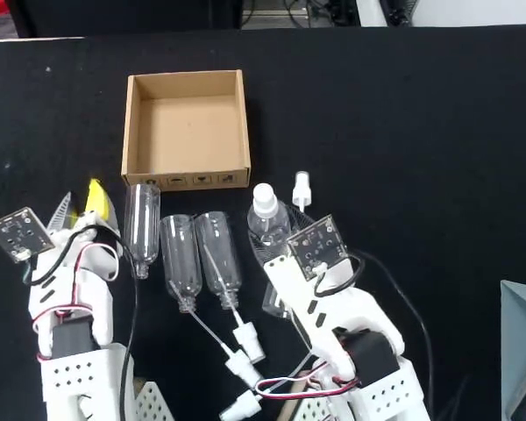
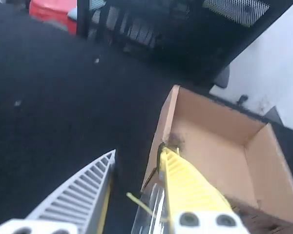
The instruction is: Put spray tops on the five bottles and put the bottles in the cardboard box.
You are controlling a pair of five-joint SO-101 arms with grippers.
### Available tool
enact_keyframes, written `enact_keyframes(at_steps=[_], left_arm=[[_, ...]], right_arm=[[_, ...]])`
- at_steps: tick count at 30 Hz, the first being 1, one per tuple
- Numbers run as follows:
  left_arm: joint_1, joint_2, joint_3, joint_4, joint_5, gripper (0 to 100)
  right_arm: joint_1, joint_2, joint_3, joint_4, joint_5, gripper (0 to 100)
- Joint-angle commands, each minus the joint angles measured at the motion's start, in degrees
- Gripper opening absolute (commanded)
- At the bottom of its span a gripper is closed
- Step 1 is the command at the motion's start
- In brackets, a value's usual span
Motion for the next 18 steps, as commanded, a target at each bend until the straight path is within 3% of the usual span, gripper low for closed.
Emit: enact_keyframes(at_steps=[1,18], left_arm=[[-0.7,-1.0,1.4,-1.2,-0.8,14],[-7.9,-0.8,5.1,-0.7,-0.9,14]], right_arm=[[1.5,-2.0,-1.0,-1.5,-0.6,2.2],[1.6,-2.0,0.5,-1.9,-0.2,2.2]])
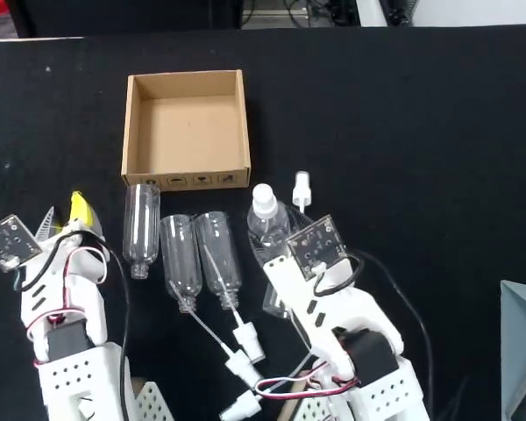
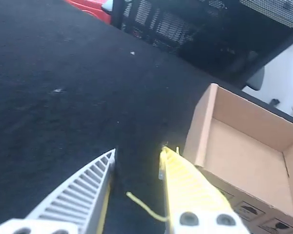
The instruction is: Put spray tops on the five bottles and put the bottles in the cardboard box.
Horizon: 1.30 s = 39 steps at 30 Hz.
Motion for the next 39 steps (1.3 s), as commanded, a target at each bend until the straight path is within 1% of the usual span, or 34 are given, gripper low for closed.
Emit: enact_keyframes(at_steps=[1,15,17,24,33,39], left_arm=[[-1.3,-0.7,1.5,-0.7,-0.4,14],[-1.3,-0.3,1.5,-0.4,-0.4,13],[-1.2,-0.9,1.5,1.4,-0.4,13],[-0.9,-0.9,1.5,2.1,-0.4,14],[-1.0,-0.9,1.5,2.3,-0.4,14],[-0.9,-0.9,1.5,2.5,-0.4,14]], right_arm=[[1.6,-2.0,-0.2,-1.8,-0.2,2.2],[1.1,-1.9,-2.9,-1.9,-0.2,2.2],[1.1,-1.9,-4.2,-1.9,-0.3,2.1],[1.4,-1.3,-14.2,1.5,-0.2,2.1],[1.4,-0.6,-22.8,1.5,-0.2,2.1],[1.2,10.1,-33.5,1.3,-0.6,2.1]])
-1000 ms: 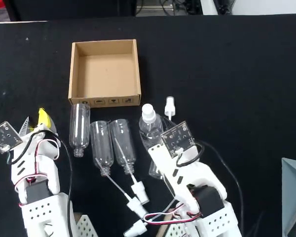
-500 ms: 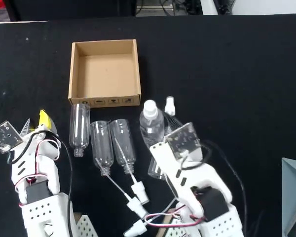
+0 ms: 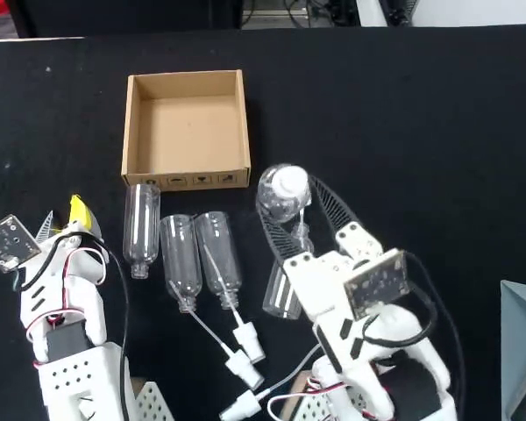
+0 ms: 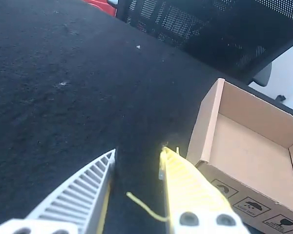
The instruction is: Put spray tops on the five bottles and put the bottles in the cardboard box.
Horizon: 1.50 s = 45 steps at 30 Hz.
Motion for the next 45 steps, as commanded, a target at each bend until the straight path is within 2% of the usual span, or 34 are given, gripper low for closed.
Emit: enact_keyframes(at_steps=[1,6,14,25,45], left_arm=[[-0.2,-0.8,1.5,0.6,-0.5,14],[-0.2,-0.8,1.5,0.6,-0.5,14],[-0.1,-0.8,1.5,0.5,-0.5,14],[-0.1,-0.8,1.5,0.5,-0.5,14],[-0.1,-0.8,1.5,0.6,-0.5,14]], right_arm=[[1.2,8.6,-10.2,0.1,-0.6,2.1],[1.2,19.1,-18.4,0.1,-0.6,2.1],[1.1,29.8,-23.4,-0.4,-0.6,2.1],[-5.7,40.6,-30.5,-2.0,-0.6,2.1],[-6.6,63.9,-47.3,-2.0,-0.6,2.3]])
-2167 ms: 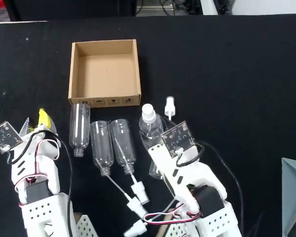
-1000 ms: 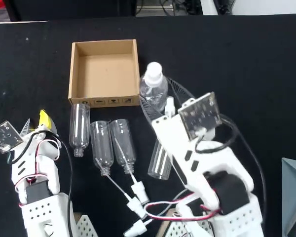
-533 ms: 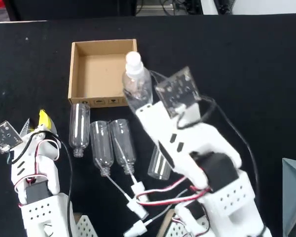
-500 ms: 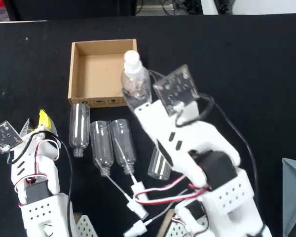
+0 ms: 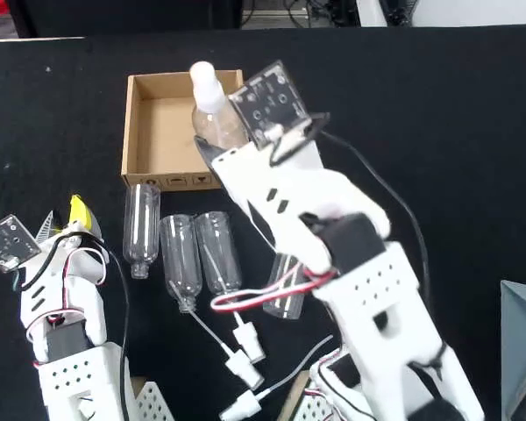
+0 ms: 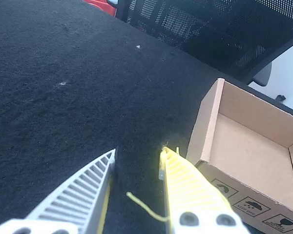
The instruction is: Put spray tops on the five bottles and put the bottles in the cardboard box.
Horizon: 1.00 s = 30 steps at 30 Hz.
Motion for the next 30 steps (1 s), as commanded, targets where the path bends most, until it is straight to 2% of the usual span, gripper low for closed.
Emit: enact_keyframes(at_steps=[1,5,30], left_arm=[[-0.1,-0.8,1.5,0.6,-0.5,14],[-0.1,-0.8,1.5,0.6,-0.5,14],[0.0,-0.8,1.5,0.4,-0.5,14]], right_arm=[[-1.1,2.9,-6.5,-1.8,-0.6,2.3],[-1.1,7.1,-10.0,-2.3,-0.6,2.5],[-1.1,26.2,-10.6,-26.7,-0.6,2.6]])
